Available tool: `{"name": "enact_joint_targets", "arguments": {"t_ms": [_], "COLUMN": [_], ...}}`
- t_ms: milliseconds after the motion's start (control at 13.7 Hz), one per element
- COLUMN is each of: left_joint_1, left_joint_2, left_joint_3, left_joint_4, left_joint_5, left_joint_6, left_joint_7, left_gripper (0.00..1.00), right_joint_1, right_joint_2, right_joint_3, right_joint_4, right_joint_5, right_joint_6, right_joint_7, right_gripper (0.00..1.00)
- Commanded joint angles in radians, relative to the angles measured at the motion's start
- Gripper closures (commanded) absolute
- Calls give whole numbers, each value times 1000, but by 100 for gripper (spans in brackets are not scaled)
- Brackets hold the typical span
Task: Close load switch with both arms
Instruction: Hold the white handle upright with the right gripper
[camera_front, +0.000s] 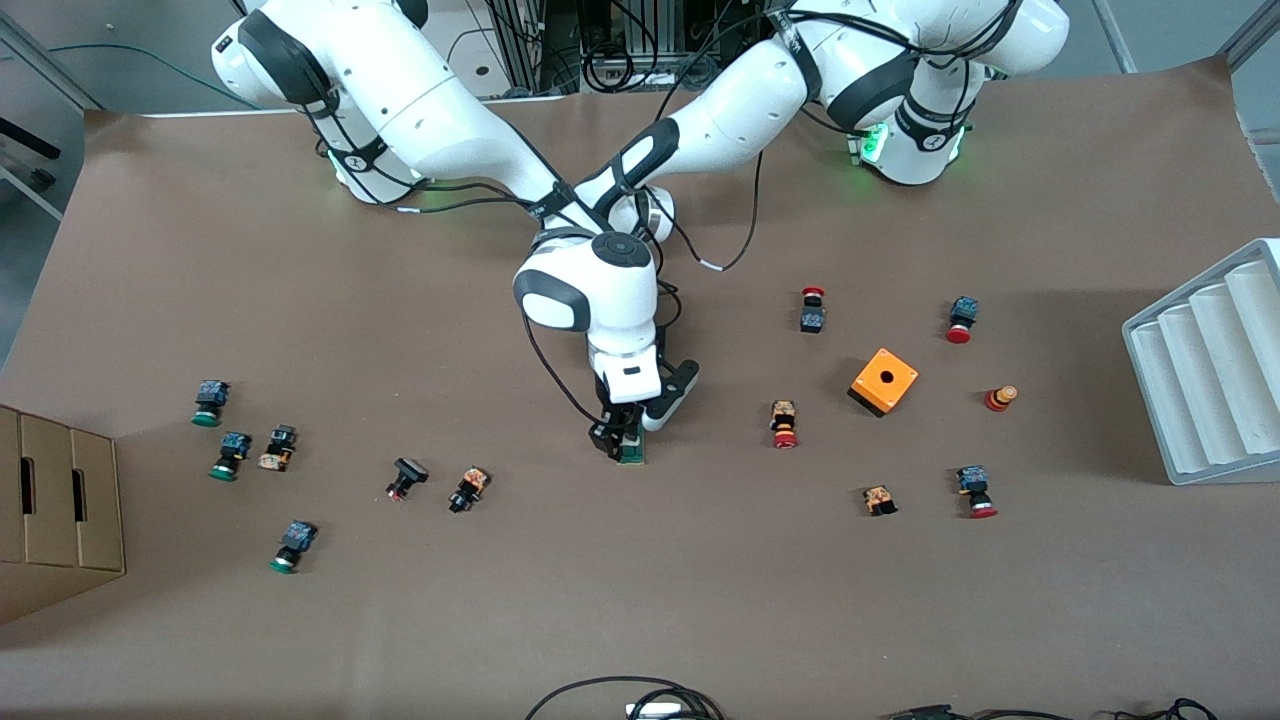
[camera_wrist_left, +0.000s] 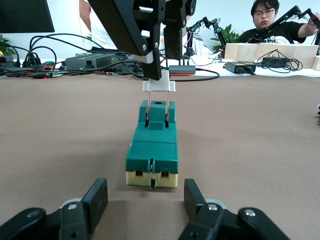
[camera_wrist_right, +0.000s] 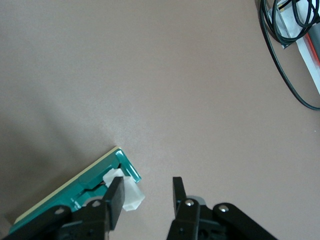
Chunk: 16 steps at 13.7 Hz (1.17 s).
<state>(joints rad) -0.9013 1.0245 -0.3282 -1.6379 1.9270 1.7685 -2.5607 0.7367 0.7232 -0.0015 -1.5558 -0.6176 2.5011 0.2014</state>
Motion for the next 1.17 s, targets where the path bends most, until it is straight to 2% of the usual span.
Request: {"name": "enact_joint_targets", "arguments": {"t_ms": [0, 364, 437, 510, 583, 947, 1020, 1092], "left_joint_1": [-4, -4, -2, -2, -4, -2, -2, -2], "left_joint_2": [32, 32, 32, 31, 31, 34, 32, 32], "left_joint_3": [18, 18, 18, 18, 18, 18, 18, 18], "left_joint_4": [23, 23, 23, 23, 24, 35, 36, 43], "left_joint_5": [3, 4, 6, 4, 4, 6, 6, 6], "left_joint_6": [17, 19, 19, 22, 22, 25, 25, 26], "left_joint_7": [7, 5, 5, 7, 8, 10, 10, 10], "left_gripper": [30, 31, 38, 68, 88, 87, 78, 53], "right_joint_1": [-8, -8, -8, -8, -8, -8, -8, -8], "right_joint_2": [31, 45, 48, 48, 50, 61, 64, 65], "right_joint_3": [-5, -11, -11, -11, -12, -17, -17, -17], "right_joint_4": [34, 51, 52, 52, 52, 72, 72, 72], "right_joint_5": [-7, -7, -7, -7, -7, -7, -7, -7], "right_joint_6": [13, 19, 19, 19, 19, 19, 19, 19], "right_joint_7": [-14, -14, -14, -14, -16, -14, -16, -16], "right_gripper": [53, 53, 53, 53, 53, 53, 53, 53]}}
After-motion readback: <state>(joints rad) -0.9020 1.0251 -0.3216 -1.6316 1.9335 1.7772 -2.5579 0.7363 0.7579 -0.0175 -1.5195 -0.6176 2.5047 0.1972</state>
